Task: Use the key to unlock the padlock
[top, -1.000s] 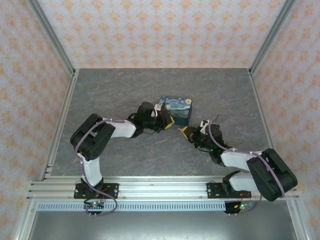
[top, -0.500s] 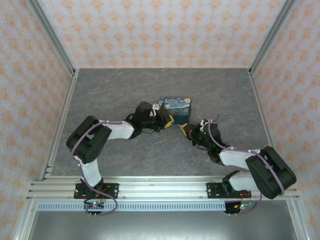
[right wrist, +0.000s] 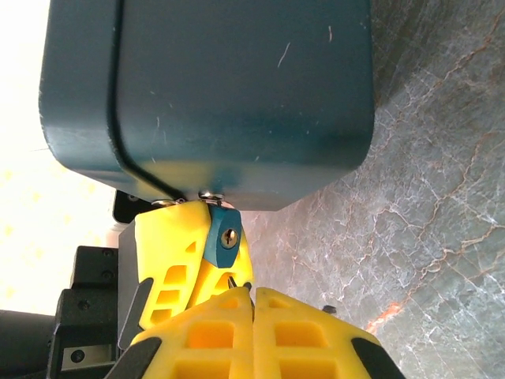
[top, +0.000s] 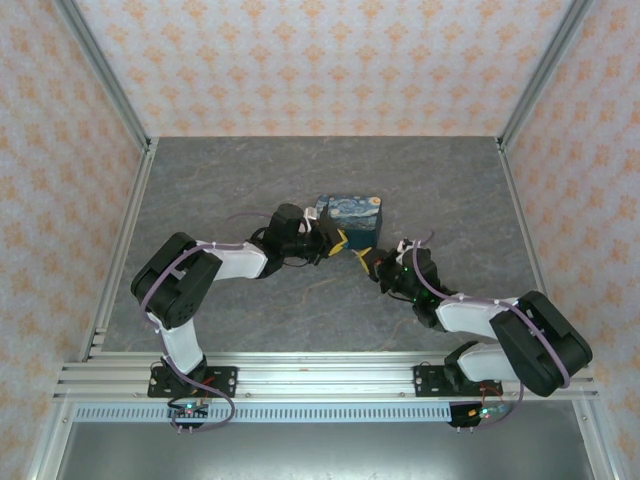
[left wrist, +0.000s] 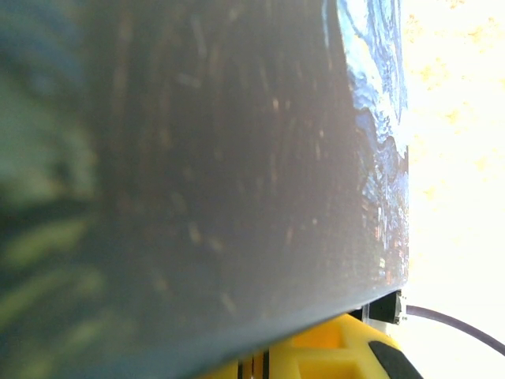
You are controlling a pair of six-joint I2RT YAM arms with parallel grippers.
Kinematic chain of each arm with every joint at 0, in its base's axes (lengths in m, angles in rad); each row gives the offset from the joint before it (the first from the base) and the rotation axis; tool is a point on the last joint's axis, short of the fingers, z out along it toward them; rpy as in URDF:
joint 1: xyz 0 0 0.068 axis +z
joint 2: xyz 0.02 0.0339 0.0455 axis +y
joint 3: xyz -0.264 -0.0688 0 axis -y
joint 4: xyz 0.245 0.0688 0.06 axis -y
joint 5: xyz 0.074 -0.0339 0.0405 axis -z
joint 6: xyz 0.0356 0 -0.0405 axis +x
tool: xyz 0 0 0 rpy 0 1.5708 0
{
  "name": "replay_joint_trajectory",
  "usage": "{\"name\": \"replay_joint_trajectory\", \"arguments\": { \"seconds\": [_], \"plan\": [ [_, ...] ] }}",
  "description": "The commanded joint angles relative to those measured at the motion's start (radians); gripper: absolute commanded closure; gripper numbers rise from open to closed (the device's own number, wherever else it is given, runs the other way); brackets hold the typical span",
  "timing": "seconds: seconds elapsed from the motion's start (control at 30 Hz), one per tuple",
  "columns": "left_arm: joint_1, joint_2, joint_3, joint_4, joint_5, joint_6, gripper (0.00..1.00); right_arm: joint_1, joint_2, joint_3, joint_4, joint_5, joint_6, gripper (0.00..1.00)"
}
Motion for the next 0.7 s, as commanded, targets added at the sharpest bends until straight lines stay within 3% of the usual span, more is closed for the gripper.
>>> {"name": "replay_joint_trajectory", "arguments": {
  "seconds": [0.0, 0.67],
  "plan": [
    [0.002, -0.047, -0.001, 0.023, -0.01, -0.008, 1.0, 0.005, 0.008, 0.018, 0.036, 0.032, 0.015, 1.0],
    [0.002, -0.048, 0.01, 0.014, -0.009, -0.008, 1.0, 0.008, 0.075, 0.066, 0.048, 0.016, 0.024, 1.0]
  ]
}}
